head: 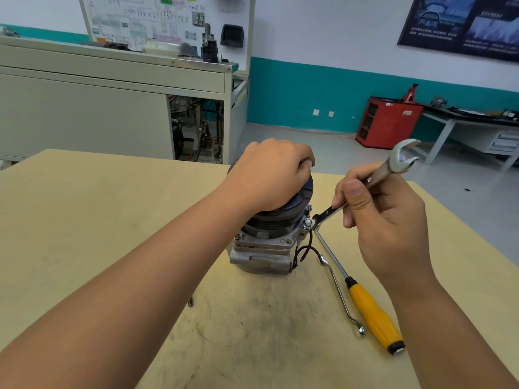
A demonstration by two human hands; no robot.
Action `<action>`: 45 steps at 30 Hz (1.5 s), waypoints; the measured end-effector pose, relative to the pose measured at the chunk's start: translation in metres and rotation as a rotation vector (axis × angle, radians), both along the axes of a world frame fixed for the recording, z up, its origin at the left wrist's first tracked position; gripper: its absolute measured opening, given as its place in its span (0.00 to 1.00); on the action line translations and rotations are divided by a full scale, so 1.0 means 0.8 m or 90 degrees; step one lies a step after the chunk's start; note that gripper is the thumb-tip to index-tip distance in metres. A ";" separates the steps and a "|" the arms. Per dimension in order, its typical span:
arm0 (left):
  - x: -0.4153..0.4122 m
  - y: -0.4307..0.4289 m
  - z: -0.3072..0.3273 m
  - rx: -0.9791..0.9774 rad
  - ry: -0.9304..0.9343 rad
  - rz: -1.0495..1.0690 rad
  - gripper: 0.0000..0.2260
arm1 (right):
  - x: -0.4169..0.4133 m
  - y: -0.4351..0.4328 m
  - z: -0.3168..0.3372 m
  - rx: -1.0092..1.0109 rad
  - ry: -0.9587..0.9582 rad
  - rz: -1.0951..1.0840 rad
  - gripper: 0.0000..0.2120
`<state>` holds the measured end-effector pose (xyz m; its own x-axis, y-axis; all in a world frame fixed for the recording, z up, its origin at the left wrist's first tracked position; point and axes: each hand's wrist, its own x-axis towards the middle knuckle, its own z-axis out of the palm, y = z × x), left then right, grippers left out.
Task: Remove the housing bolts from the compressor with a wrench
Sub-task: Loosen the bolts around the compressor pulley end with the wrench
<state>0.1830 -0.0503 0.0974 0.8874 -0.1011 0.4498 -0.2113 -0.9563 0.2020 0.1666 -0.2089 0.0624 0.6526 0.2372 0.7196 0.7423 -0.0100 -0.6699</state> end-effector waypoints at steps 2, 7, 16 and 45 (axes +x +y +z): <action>0.000 0.000 0.000 0.001 0.000 0.001 0.14 | 0.000 0.001 0.002 0.003 0.004 0.002 0.05; 0.001 0.000 -0.001 0.005 -0.001 -0.001 0.14 | -0.001 0.005 0.008 -0.007 0.034 0.003 0.07; 0.002 0.000 -0.002 0.006 -0.016 -0.008 0.14 | 0.019 0.007 0.032 -0.059 0.120 0.021 0.08; 0.002 0.001 -0.002 0.004 -0.003 -0.004 0.14 | 0.002 -0.003 0.007 -0.160 0.025 0.011 0.10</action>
